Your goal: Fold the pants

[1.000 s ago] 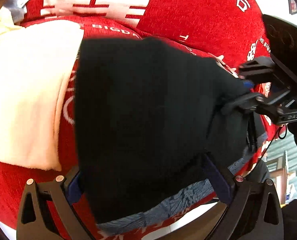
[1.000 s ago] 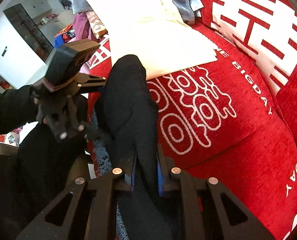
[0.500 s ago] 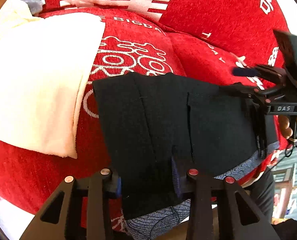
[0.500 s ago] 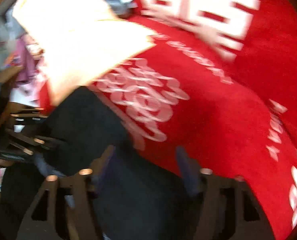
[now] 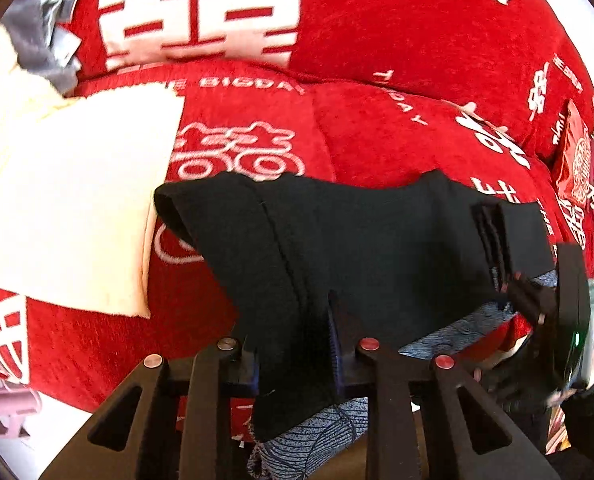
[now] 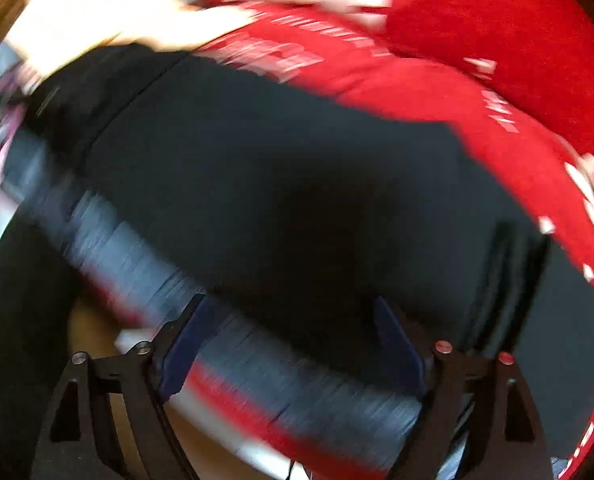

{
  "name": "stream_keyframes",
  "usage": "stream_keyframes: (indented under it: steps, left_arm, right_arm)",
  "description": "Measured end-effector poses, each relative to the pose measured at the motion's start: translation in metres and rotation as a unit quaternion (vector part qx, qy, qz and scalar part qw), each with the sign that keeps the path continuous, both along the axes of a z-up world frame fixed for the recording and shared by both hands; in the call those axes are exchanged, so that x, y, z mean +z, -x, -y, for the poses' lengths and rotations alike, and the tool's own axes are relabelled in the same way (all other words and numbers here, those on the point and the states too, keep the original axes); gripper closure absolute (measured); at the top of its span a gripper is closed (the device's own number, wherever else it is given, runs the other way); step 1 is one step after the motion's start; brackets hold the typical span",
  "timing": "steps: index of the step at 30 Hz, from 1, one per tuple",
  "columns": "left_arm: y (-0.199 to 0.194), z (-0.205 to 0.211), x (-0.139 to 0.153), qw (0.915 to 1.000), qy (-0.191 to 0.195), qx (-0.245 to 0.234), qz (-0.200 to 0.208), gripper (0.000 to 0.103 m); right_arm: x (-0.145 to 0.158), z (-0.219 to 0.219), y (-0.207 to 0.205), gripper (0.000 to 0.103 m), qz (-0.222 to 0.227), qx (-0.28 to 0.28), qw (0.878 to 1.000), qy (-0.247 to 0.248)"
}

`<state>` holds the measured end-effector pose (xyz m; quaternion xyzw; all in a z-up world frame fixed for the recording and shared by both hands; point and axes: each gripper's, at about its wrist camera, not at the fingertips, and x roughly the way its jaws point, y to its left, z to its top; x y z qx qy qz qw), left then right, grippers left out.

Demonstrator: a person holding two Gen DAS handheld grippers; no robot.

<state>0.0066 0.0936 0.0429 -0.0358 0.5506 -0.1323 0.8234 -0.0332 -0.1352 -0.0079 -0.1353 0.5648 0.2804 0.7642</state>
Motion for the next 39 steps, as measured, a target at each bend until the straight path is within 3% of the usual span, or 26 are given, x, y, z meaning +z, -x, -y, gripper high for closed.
stream_keyframes:
  steps: [4,5,7,11,15,19,22,26,30,34,37,39]
  left_arm:
    - [0.001,0.028,0.023,0.9996,-0.012,-0.013,0.022,0.077]
    - [0.001,0.035,0.029,0.9994,-0.014,-0.015,0.027,0.077]
    - [0.002,0.049,0.043,0.9989,-0.021,-0.021,0.037,0.077]
    - [0.004,0.077,0.067,0.9969,-0.035,-0.041,0.058,0.077]
    - [0.005,0.121,0.087,0.9935,-0.049,-0.072,0.074,0.077]
    - [0.009,0.184,0.104,0.9849,-0.06,-0.133,0.093,0.077]
    - [0.012,0.233,0.113,0.9773,-0.058,-0.178,0.099,0.085]
    - [0.012,0.306,0.107,0.9669,-0.066,-0.232,0.083,0.089]
    - [0.007,0.373,0.073,0.9596,-0.093,-0.262,0.043,0.089]
    - [0.005,0.411,0.049,0.9531,-0.123,-0.276,0.023,0.089]
    - [0.005,0.425,0.055,0.9501,-0.12,-0.286,0.031,0.091]
    - [0.008,0.437,0.073,0.9479,-0.089,-0.303,0.045,0.103]
  right_arm:
    - [0.001,0.016,0.007,0.017,0.009,-0.043,0.998,-0.036]
    - [-0.006,0.015,0.007,0.017,-0.009,-0.036,0.999,-0.03]
    - [-0.005,0.012,0.016,0.016,0.001,-0.001,1.0,-0.01]
    - [0.002,0.026,0.021,0.011,-0.054,0.01,0.998,-0.044]
    - [0.019,0.067,0.023,0.011,-0.013,-0.04,0.998,-0.04]
    - [0.04,0.127,0.026,0.01,0.015,-0.102,0.993,-0.054]
    - [0.054,0.159,0.028,0.01,0.043,-0.143,0.988,-0.035]
    - [0.062,0.2,0.035,0.01,0.062,-0.184,0.98,-0.041]
    - [0.049,0.227,0.04,0.01,0.056,-0.214,0.975,-0.035]
    - [0.036,0.244,0.052,0.01,0.045,-0.227,0.972,-0.039]
    - [0.036,0.258,0.062,0.01,0.047,-0.237,0.969,-0.047]
    - [0.04,0.266,0.067,0.01,0.051,-0.243,0.967,-0.057]
